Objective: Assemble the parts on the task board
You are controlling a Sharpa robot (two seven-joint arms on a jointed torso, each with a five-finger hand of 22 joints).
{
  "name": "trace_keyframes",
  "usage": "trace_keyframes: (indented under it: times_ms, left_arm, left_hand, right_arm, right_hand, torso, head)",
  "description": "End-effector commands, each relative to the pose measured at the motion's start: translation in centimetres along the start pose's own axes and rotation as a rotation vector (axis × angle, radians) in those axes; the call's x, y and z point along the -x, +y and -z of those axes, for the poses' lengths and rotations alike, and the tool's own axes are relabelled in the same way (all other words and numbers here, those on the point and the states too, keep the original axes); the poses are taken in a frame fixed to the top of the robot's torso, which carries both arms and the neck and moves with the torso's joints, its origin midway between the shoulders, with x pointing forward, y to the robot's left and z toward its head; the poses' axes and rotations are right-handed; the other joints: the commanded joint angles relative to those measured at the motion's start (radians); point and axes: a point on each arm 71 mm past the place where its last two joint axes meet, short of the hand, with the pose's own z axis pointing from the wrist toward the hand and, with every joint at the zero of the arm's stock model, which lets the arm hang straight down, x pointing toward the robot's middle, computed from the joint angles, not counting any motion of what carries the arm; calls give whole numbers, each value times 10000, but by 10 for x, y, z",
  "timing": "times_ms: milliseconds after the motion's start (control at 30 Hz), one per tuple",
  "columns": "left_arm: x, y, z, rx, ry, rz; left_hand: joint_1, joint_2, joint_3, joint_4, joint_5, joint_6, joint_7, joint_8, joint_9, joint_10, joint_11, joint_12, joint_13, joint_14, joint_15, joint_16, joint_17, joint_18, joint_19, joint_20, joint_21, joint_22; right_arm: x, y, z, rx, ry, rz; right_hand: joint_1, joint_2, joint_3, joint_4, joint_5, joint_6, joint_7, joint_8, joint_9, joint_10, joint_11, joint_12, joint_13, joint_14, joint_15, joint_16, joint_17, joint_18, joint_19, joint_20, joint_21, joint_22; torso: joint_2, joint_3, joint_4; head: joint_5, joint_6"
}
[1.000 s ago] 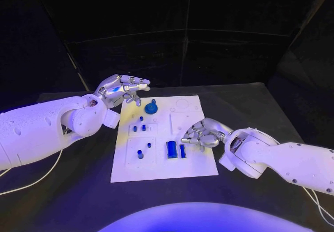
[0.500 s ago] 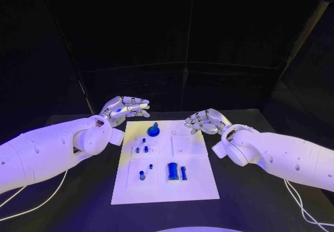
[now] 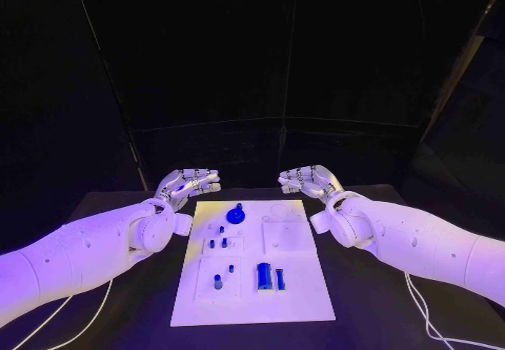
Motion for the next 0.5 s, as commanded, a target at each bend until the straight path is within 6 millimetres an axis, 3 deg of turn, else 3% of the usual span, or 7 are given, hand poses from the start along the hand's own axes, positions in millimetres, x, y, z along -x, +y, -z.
trace_keyframes:
  times_ms: [33, 67, 233, 267, 333, 367, 500]
  left_arm:
    - [-2, -2, 0, -36, 1, -21]
    - [-3, -2, 1, -42, -34, -27]
    - [-12, -3, 7, -107, -397, -92]
    - [-14, -3, 9, -124, -494, -110]
    - [-20, -4, 13, -163, -705, -153]
    - [-22, -5, 15, -186, -823, -177]
    - [-37, -9, 28, -308, -1437, -316]
  left_hand:
    - [-3816, 380, -1118, 451, -413, -2891, -513, -361, -512, -2934, -487, -652, -481, -2808, -428, -851, -330, -506, -2325, -785, -409, -881]
    - [-4113, 380, -1210, 451, -413, -3112, -549, -390, -512, -3162, -524, -697, -481, -3025, -462, -917, -1035, -506, -2500, -840, -435, -947]
    - [-5596, 380, -1643, 451, -413, -4239, -755, -1121, -512, -4301, -715, -952, -481, -4116, -627, -1246, -1035, -662, -3406, -1151, -1279, -1290]
    - [-5875, 380, -1727, 451, -413, -4451, -793, -1121, -512, -4516, -750, -999, -481, -4321, -1343, -1305, -1035, -723, -3576, -1208, -1279, -1352]
    - [-6338, 380, -1861, 451, -413, -4804, -857, -1121, -512, -4872, -810, -1076, -481, -4663, -1343, -1412, -1035, -768, -3859, -1302, -1279, -1460]
    - [-6558, 380, -1927, 451, -413, -4971, -886, -1121, -512, -5043, -1533, -1114, -481, -4827, -1343, -1452, -1035, -767, -3995, -1348, -1279, -1512]
    - [-7435, 380, -2181, 451, -413, -5637, -1621, -1121, -512, -5721, -1533, -1259, -481, -5473, -1343, -1655, -1035, -876, -4531, -1530, -1279, -1713]
  right_arm:
    - [-1, 2, 2, 29, -53, -29]
    - [-2, 3, 3, 42, -106, -84]
    - [-5, 10, 12, 133, -641, -630]
    - [-5, 12, 15, 143, -784, -772]
    - [-7, 16, 21, 142, -1089, -1069]
    - [-8, 18, 25, 130, -1261, -1233]
    - [-13, 28, 42, -40, -2018, -1914]
  right_hand:
    - [-4308, -323, 505, -684, -676, -2746, -604, -604, -947, -2962, -465, -574, -670, -3137, -382, -692, -475, -512, -2470, -734, -886, -511]
    - [-4537, -1035, 528, -684, -714, -2891, -637, -604, -947, -3116, -490, -605, -670, -3300, -403, -692, -500, -513, -2599, -771, -935, -511]
    - [-6431, -1035, 755, -684, -1013, -4102, -903, -604, -947, -4426, -694, -856, -670, -4685, -1230, -692, -712, -682, -3691, -1093, -1326, -511]
    - [-6747, -1035, 786, -684, -1060, -4304, -947, -604, -947, -4644, -730, -900, -670, -4914, -1230, -692, -749, -732, -3871, -1149, -1392, -511]
    - [-7278, -1035, 835, -684, -1143, -4642, -1022, -604, -947, -5008, -788, -973, -670, -5302, -1230, -692, -805, -791, -4172, -1242, -1502, -511]
    - [-7531, -1035, 858, -684, -1183, -4804, -1057, -604, -947, -5182, -1498, -1005, -670, -5487, -1230, -692, -1529, -790, -4322, -1281, -1554, -511]
    - [-8483, -1035, 1604, -684, -1334, -5410, -1192, -604, -947, -5835, -1498, -1135, -670, -6183, -1230, -692, -1529, -901, -4868, -1442, -1750, -511]
  torso:
    - [12, 38, 26]
    - [15, 66, 46]
    - [35, 264, 192]
    - [37, 283, 205]
    - [39, 299, 217]
    - [39, 299, 218]
    - [39, 299, 218]
  head:
    - [44, 50]
    - [72, 91]
    - [276, 385]
    - [295, 412]
    - [312, 437]
    - [313, 437]
    - [313, 437]
